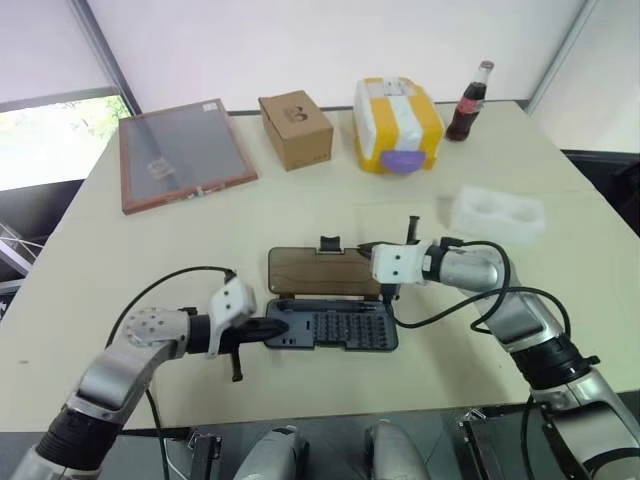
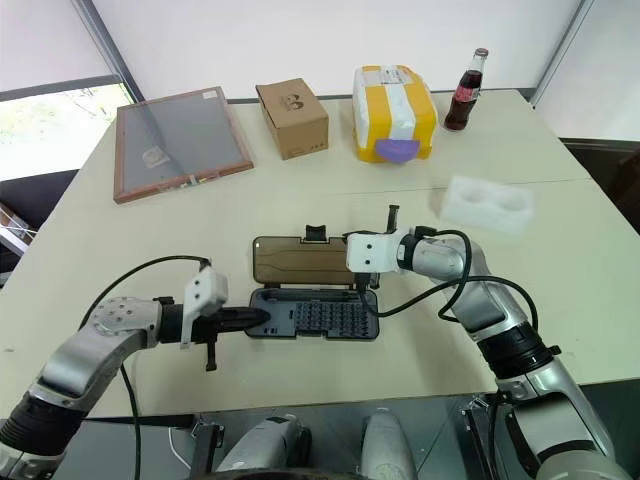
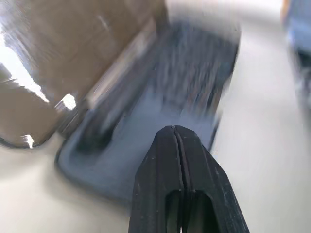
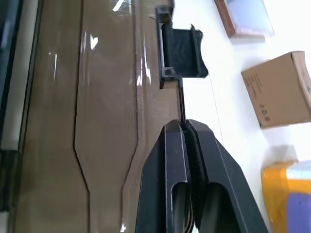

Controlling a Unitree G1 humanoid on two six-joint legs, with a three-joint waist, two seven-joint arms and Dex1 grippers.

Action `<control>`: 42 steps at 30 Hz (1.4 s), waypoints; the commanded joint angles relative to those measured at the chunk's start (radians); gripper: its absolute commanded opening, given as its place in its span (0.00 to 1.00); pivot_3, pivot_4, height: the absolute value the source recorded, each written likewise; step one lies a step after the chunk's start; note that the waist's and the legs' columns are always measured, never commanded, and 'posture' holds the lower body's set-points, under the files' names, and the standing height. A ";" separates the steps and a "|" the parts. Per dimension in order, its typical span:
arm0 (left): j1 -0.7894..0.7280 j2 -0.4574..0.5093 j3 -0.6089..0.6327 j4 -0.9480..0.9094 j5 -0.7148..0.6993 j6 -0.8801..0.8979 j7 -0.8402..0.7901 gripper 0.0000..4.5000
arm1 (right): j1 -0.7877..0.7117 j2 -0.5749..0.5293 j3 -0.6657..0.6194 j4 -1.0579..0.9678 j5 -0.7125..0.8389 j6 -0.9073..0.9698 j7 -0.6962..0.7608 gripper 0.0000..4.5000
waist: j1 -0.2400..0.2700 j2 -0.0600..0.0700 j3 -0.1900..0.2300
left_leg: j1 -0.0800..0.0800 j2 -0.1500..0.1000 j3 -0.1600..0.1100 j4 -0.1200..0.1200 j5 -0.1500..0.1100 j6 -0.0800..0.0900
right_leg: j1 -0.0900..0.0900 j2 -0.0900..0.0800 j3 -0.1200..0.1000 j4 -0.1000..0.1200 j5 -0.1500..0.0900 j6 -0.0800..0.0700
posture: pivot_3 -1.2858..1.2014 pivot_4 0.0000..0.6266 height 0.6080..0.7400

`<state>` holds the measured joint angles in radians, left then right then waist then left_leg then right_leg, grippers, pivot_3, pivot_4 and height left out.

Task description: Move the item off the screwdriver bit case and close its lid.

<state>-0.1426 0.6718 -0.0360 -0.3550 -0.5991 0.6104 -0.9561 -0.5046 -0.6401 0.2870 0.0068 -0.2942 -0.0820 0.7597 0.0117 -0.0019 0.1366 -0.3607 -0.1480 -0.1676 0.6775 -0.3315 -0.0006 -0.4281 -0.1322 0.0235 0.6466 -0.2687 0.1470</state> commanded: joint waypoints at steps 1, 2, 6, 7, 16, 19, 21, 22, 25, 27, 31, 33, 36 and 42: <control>-0.085 -0.028 0.171 -0.048 -0.212 0.146 0.111 0.00 | -0.025 0.001 -0.038 -0.012 0.005 -0.016 -0.028 0.01 | -0.001 0.000 0.001 | 0.000 0.000 0.000 0.000 0.000 0.000 | 0.000 0.000 0.000 0.000 0.000 0.000 | 0.52 0.24 1.00; -0.104 -0.031 0.183 -0.036 -0.198 0.142 0.132 0.00 | -0.028 0.004 -0.041 -0.015 0.013 -0.008 -0.026 0.01 | -0.001 0.000 0.001 | 0.000 0.000 0.000 0.000 0.000 0.000 | -0.001 0.000 0.000 0.000 0.000 0.000 | 0.52 0.24 1.00; -0.221 -0.037 0.196 0.147 -0.046 0.031 0.214 0.00 | -0.036 0.001 -0.042 -0.021 0.010 -0.007 -0.028 0.01 | 0.000 0.000 0.001 | 0.000 0.000 0.000 0.000 0.000 0.000 | 0.000 0.000 0.000 -0.001 0.000 0.000 | 0.52 0.24 1.00; -0.244 -0.040 0.184 0.209 0.001 -0.010 0.227 0.00 | -0.036 0.000 -0.041 -0.020 0.008 -0.011 -0.029 0.01 | 0.000 0.000 0.001 | 0.000 0.000 0.000 0.000 0.000 0.000 | 0.000 0.000 0.000 -0.001 0.000 0.000 | 0.52 0.24 1.00; -0.439 -0.140 0.030 0.753 0.325 -0.415 0.207 0.00 | -0.031 0.009 -0.030 -0.050 0.001 -0.024 -0.033 0.01 | 0.000 0.000 0.001 | -0.004 0.000 0.000 0.001 0.000 -0.001 | -0.002 0.000 -0.002 -0.002 0.000 0.000 | 0.52 0.24 1.00; -0.482 -0.176 -0.024 0.856 0.358 -0.497 0.096 0.00 | -0.024 0.006 -0.030 -0.062 0.001 -0.015 -0.030 0.01 | -0.003 -0.001 0.001 | -0.011 0.000 0.000 0.004 0.000 -0.001 | -0.008 0.000 -0.003 0.000 0.000 0.000 | 0.52 0.24 1.00; -0.507 -0.198 -0.040 0.914 0.359 -0.523 0.019 0.00 | -0.021 0.004 -0.025 -0.067 -0.003 -0.009 -0.028 0.01 | -0.006 -0.001 0.001 | -0.014 -0.001 0.000 0.005 0.000 -0.001 | -0.011 -0.001 -0.003 0.001 0.000 0.000 | 0.52 0.24 1.00; -0.518 -0.207 -0.042 0.940 0.352 -0.524 -0.019 0.00 | -0.017 0.006 -0.023 -0.072 -0.004 -0.005 -0.027 0.01 | -0.008 -0.001 0.001 | -0.014 -0.001 0.000 0.005 0.000 -0.001 | -0.011 -0.001 -0.003 0.001 0.000 0.000 | 0.52 0.24 1.00; -0.540 -0.228 -0.033 0.992 0.337 -0.515 -0.083 0.00 | -0.010 0.011 -0.020 -0.084 -0.005 0.005 -0.026 0.01 | -0.017 -0.001 0.001 | -0.014 -0.001 0.000 0.005 0.000 -0.001 | -0.012 -0.001 -0.003 0.001 0.000 0.000 | 0.52 0.24 1.00; -0.556 -0.240 -0.022 1.023 0.331 -0.508 -0.101 0.00 | -0.006 0.013 -0.021 -0.097 0.002 0.015 -0.021 0.01 | -0.022 -0.001 0.001 | -0.014 -0.001 -0.001 0.004 0.000 -0.001 | -0.012 -0.001 -0.004 0.001 0.000 0.000 | 0.52 0.24 1.00; -0.586 -0.251 -0.004 1.075 0.336 -0.517 -0.109 0.00 | 0.008 -0.005 -0.031 -0.144 0.025 0.038 0.016 0.32 | -0.023 -0.001 0.001 | -0.015 -0.001 -0.001 0.004 0.000 -0.001 | -0.012 -0.001 -0.004 0.001 0.000 0.000 | 0.52 0.24 1.00; -0.593 -0.255 0.000 1.078 0.337 -0.515 -0.118 0.00 | 0.029 -0.030 -0.062 -0.223 0.035 0.095 0.039 0.53 | -0.023 -0.001 0.001 | -0.015 -0.001 -0.001 0.004 0.000 -0.001 | -0.013 -0.001 -0.004 0.002 0.000 0.000 | 0.52 0.24 1.00; -0.596 -0.254 0.010 1.062 0.326 -0.493 -0.143 0.00 | 0.084 -0.086 -0.131 -0.409 0.110 0.261 0.128 0.88 | -0.021 -0.001 0.001 | -0.016 -0.001 -0.002 0.005 0.000 0.000 | -0.013 -0.001 -0.004 0.002 0.000 0.000 | 0.52 0.24 1.00; -0.587 -0.215 0.008 0.958 0.279 -0.375 -0.274 0.00 | 0.192 -0.258 -0.486 -0.772 0.545 1.014 0.350 0.88 | -0.019 -0.002 0.002 | -0.019 -0.001 -0.003 0.007 0.000 0.000 | -0.013 -0.001 -0.004 0.001 0.000 0.000 | 0.52 0.24 1.00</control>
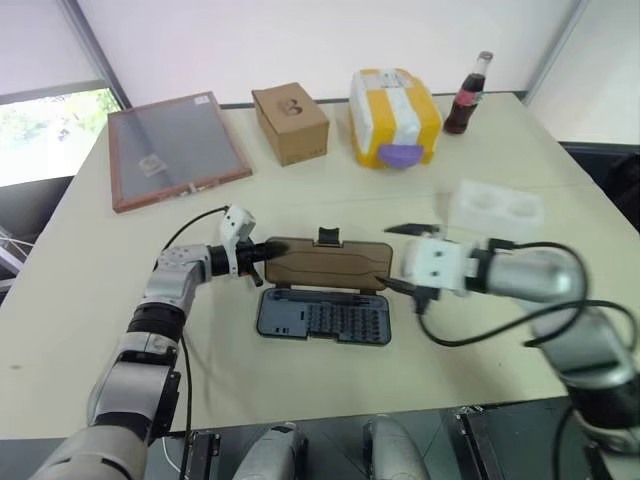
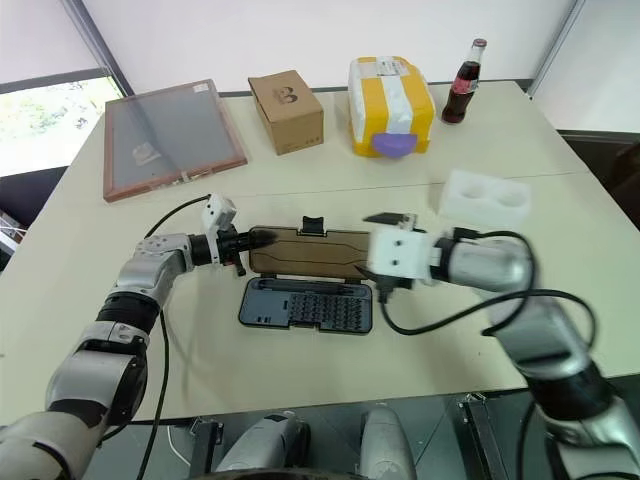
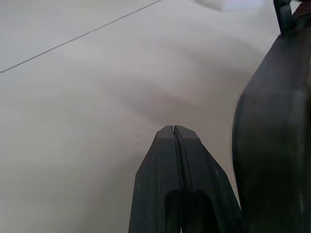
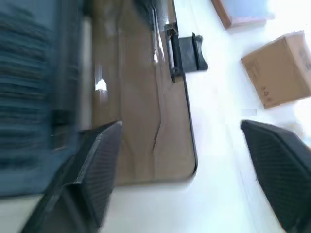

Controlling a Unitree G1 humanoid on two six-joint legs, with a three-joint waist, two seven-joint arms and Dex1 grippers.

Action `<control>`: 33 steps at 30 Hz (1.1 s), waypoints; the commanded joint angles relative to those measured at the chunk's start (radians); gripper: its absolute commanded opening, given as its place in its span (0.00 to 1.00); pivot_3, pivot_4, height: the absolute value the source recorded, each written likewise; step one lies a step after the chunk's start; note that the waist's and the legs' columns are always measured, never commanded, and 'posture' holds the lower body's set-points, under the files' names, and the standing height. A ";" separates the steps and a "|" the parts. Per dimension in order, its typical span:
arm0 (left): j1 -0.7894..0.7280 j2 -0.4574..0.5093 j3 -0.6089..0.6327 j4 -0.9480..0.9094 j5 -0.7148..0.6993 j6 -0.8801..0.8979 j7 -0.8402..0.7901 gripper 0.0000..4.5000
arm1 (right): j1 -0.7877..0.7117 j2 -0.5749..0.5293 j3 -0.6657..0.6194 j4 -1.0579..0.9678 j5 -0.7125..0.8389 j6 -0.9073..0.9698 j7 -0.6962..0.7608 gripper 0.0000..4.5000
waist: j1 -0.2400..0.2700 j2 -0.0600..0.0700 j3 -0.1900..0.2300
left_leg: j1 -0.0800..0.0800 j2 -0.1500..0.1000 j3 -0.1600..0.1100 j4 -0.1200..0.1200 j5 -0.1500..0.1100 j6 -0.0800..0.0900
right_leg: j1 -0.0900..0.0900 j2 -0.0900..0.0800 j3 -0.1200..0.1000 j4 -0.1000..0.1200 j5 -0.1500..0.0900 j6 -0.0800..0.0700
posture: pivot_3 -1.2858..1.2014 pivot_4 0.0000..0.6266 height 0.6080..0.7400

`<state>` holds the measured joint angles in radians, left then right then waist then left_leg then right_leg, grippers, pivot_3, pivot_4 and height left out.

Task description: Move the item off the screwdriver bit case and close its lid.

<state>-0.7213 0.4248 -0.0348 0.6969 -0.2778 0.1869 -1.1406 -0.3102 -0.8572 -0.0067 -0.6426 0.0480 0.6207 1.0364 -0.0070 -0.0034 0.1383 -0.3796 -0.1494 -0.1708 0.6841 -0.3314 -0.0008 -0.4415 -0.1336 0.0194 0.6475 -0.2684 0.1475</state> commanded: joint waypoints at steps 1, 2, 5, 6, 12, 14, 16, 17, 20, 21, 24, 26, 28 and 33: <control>0.010 0.048 -0.019 -0.153 -0.051 0.077 -0.148 0.00 | -0.027 -0.034 -0.273 -0.117 0.270 0.408 0.072 0.88 | 0.000 -0.001 0.001 | 0.000 0.000 0.000 0.000 0.000 0.000 | 0.000 0.000 0.000 0.000 0.000 0.000 | 0.52 0.24 1.00; 0.026 0.064 -0.045 -0.208 -0.060 0.115 -0.198 0.00 | -0.042 -0.038 -0.329 -0.103 0.312 0.465 0.070 0.88 | -0.003 -0.001 0.001 | 0.000 0.000 0.000 0.000 0.000 0.000 | 0.000 0.000 0.000 -0.001 0.000 0.000 | 0.52 0.24 1.00; 0.056 0.099 -0.094 -0.355 -0.091 0.219 -0.286 0.00 | -0.056 -0.058 -0.373 -0.068 0.350 0.499 0.032 0.88 | -0.001 -0.001 0.001 | 0.001 0.001 0.000 0.000 0.000 0.000 | 0.000 -0.001 0.001 0.000 0.000 0.000 | 0.52 0.24 1.00; 0.065 0.120 -0.117 -0.411 -0.097 0.249 -0.318 0.00 | -0.057 -0.061 -0.367 -0.060 0.355 0.497 0.015 0.88 | -0.002 -0.001 0.001 | 0.001 0.001 0.001 -0.001 0.000 0.000 | 0.001 -0.001 0.001 0.000 0.000 0.000 | 0.52 0.24 1.00; 0.064 0.200 -0.177 -0.481 -0.063 0.226 -0.384 0.00 | -0.078 0.021 -0.202 -0.140 0.457 0.559 -0.100 0.88 | -0.002 -0.001 0.001 | 0.003 0.001 0.002 -0.003 0.000 0.000 | 0.001 -0.001 0.002 0.000 0.000 0.000 | 0.52 0.24 1.00; -0.033 0.143 -0.093 -0.399 -0.120 0.292 -0.296 0.00 | -0.062 0.073 -0.126 -0.177 0.476 0.563 -0.150 0.88 | 0.017 -0.003 0.002 | 0.002 0.001 0.001 0.000 0.000 0.000 | 0.001 -0.001 0.001 0.000 0.000 0.000 | 0.52 0.24 1.00; -0.113 0.099 -0.038 -0.330 -0.144 0.305 -0.230 0.00 | -0.050 0.130 -0.046 -0.189 0.483 0.555 -0.202 0.88 | 0.024 -0.007 0.004 | -0.002 0.001 0.001 0.003 0.000 0.000 | 0.000 0.000 0.001 0.000 0.000 0.000 | 0.52 0.24 1.00; -0.146 0.078 -0.031 -0.289 -0.134 0.290 -0.205 0.00 | -0.048 0.164 0.004 -0.182 0.478 0.547 -0.231 0.88 | 0.023 -0.007 0.004 | -0.004 0.000 0.000 0.006 0.000 0.000 | 0.000 0.000 0.000 0.000 0.000 0.000 | 0.52 0.24 1.00; -0.192 0.038 -0.069 -0.181 -0.056 0.173 -0.191 0.00 | -0.046 0.223 0.107 -0.164 0.478 0.525 -0.274 0.70 | 0.019 -0.007 0.004 | -0.004 -0.001 0.001 0.008 -0.001 0.002 | 0.000 -0.001 0.000 0.000 0.000 0.000 | 0.52 0.24 1.00; -0.209 0.021 -0.103 -0.120 -0.007 0.099 -0.193 0.00 | -0.046 0.237 0.145 -0.159 0.480 0.519 -0.279 0.59 | 0.018 -0.007 0.004 | -0.004 -0.001 0.001 0.008 -0.001 0.003 | 0.000 -0.002 0.000 0.000 0.000 0.000 | 0.52 0.24 1.00; -0.262 -0.032 -0.163 0.048 0.085 -0.049 -0.214 0.00 | -0.030 0.265 0.209 -0.140 0.489 0.488 -0.290 0.23 | 0.018 -0.007 0.004 | -0.004 -0.002 0.001 0.008 -0.001 0.003 | 0.000 -0.001 -0.001 0.000 0.001 0.001 | 0.52 0.24 1.00; -0.306 -0.069 -0.181 0.145 0.122 -0.117 -0.218 0.00 | 0.007 0.256 0.245 -0.119 0.485 0.447 -0.274 0.01 | 0.020 -0.009 0.005 | -0.005 -0.002 0.001 0.009 -0.002 0.003 | -0.001 -0.001 -0.001 0.000 0.001 0.001 | 0.52 0.24 1.00; -0.342 -0.097 -0.196 0.218 0.157 -0.180 -0.224 0.00 | 0.033 0.238 0.279 -0.105 0.476 0.413 -0.262 0.01 | 0.020 -0.009 0.005 | -0.008 -0.002 0.000 0.012 -0.002 0.003 | -0.002 -0.001 -0.002 0.001 0.001 0.001 | 0.52 0.24 1.00; -0.388 -0.137 -0.240 0.331 0.246 -0.310 -0.274 0.00 | 0.030 0.245 0.338 -0.053 0.425 0.352 -0.299 0.01 | 0.018 -0.009 0.005 | -0.010 -0.002 0.000 0.014 -0.002 0.003 | -0.002 -0.001 -0.002 0.001 0.002 0.003 | 0.52 0.24 1.00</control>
<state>-1.0974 0.2856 -0.2629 1.0032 -0.0596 -0.0768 -1.3945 -0.2681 -0.6159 0.3233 -0.6950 0.4901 1.0045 0.7497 0.0110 -0.0129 0.1435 -0.3897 -0.1515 -0.1708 0.6979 -0.3330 0.0021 -0.4441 -0.1348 0.0171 0.6485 -0.2668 0.1502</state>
